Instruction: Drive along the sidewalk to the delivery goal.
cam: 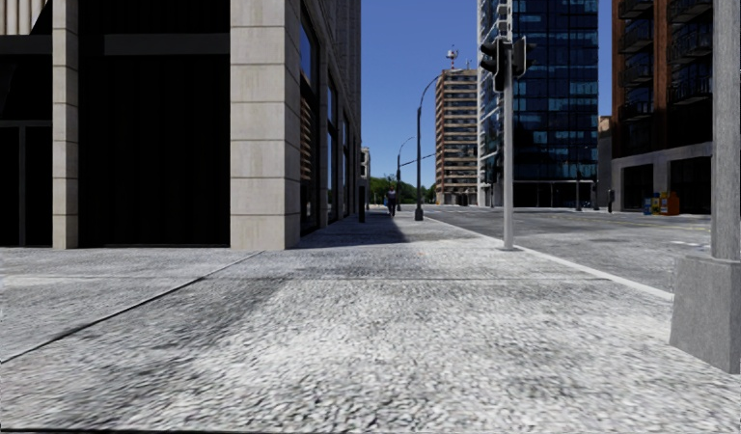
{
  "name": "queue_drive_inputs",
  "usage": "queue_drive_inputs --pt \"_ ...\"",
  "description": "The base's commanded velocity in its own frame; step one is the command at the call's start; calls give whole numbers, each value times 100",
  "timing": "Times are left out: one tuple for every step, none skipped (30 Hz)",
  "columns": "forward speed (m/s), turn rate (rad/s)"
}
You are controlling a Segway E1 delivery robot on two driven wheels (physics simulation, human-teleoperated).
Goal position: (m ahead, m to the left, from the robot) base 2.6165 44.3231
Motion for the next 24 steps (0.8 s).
queue_drive_inputs --pt "136 57" --pt "136 57" --pt "136 57" --pt "138 57" --pt "138 57" --pt "154 57" --pt "164 57" --pt "169 57" --pt "169 57" --pt "171 57" --pt "171 57" --pt "172 57" --pt "172 57" --pt "172 57" --pt "172 57" --pt "172 57" --pt "172 57" --pt "172 57" --pt "173 57" --pt "176 57" --pt "176 57" --pt "178 66" --pt "180 73" --pt "180 73"
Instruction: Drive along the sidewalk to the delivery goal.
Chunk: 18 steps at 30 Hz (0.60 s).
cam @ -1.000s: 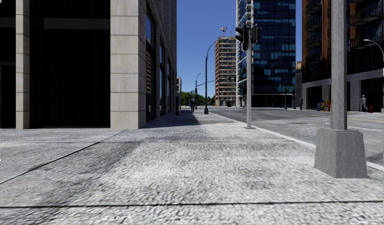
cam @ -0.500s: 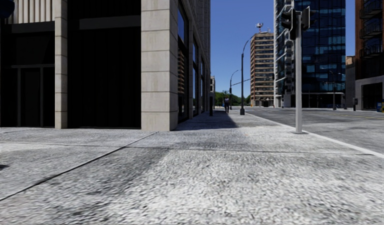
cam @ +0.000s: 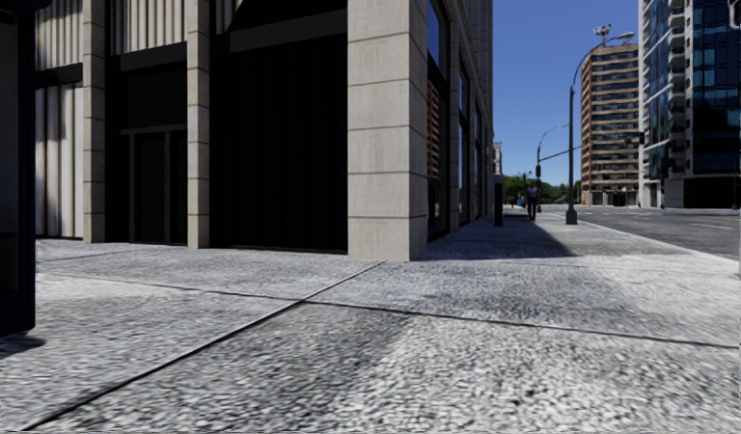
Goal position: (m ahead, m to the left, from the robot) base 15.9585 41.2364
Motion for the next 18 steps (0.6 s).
queue_drive_inputs --pt "180 73" --pt "180 71" --pt "180 70" --pt "180 70" --pt "180 70" --pt "181 70" --pt "181 70" --pt "185 70" --pt "200 70" --pt "200 69" --pt "200 69" --pt "200 66" --pt "200 65" --pt "200 65" --pt "200 65" --pt "200 65" --pt "200 64" --pt "200 64"
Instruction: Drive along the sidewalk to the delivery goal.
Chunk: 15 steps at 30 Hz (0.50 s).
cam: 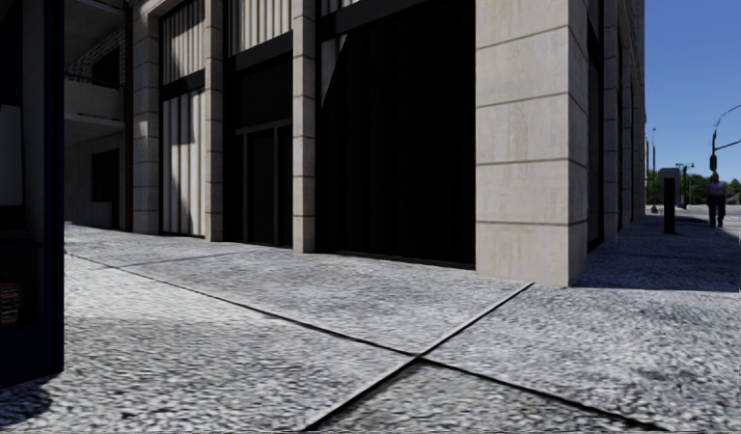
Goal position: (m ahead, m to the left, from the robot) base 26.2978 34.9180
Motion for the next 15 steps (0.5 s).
queue_drive_inputs --pt "200 64" --pt "200 64" --pt "200 64" --pt "200 64" --pt "200 64" --pt "200 64" --pt "200 64" --pt "200 66" --pt "200 71" --pt "200 73" --pt "200 73" --pt "200 73" --pt "200 73" --pt "200 72" --pt "200 72"
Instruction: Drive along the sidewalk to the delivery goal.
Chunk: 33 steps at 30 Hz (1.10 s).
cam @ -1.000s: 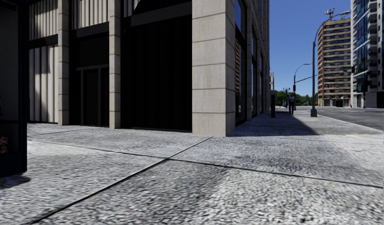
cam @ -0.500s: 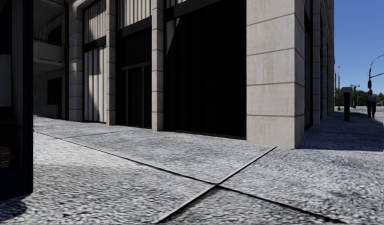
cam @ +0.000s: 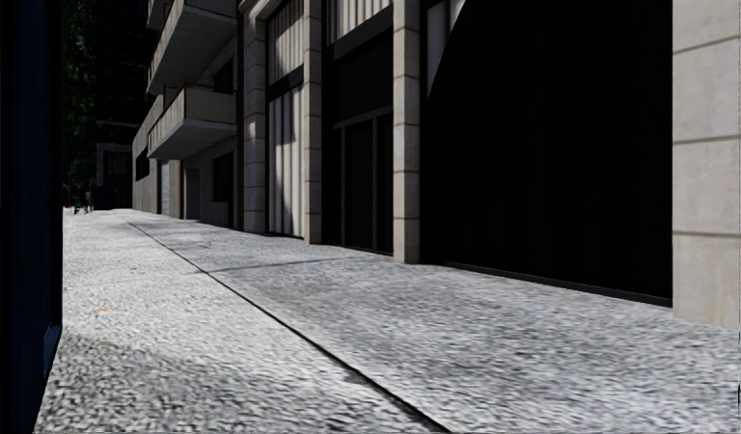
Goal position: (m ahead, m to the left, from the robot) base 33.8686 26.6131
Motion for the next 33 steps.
queue_drive_inputs --pt "200 72" --pt "200 72" --pt "200 71" --pt "200 71" --pt "200 71" --pt "200 71" --pt "200 71" --pt "200 71" --pt "200 71" --pt "200 71" --pt "200 69" --pt "200 69" --pt "200 68" --pt "200 66" --pt "200 66" --pt "200 65" --pt "200 65" --pt "200 64" --pt "200 64" --pt "200 64" --pt "200 61" --pt "200 60" --pt "200 60" --pt "200 58" --pt "200 0" --pt "200 0" --pt "200 0" --pt "200 0" --pt "200 0" --pt "200 0" --pt "200 0" --pt "200 0" --pt "200 0"
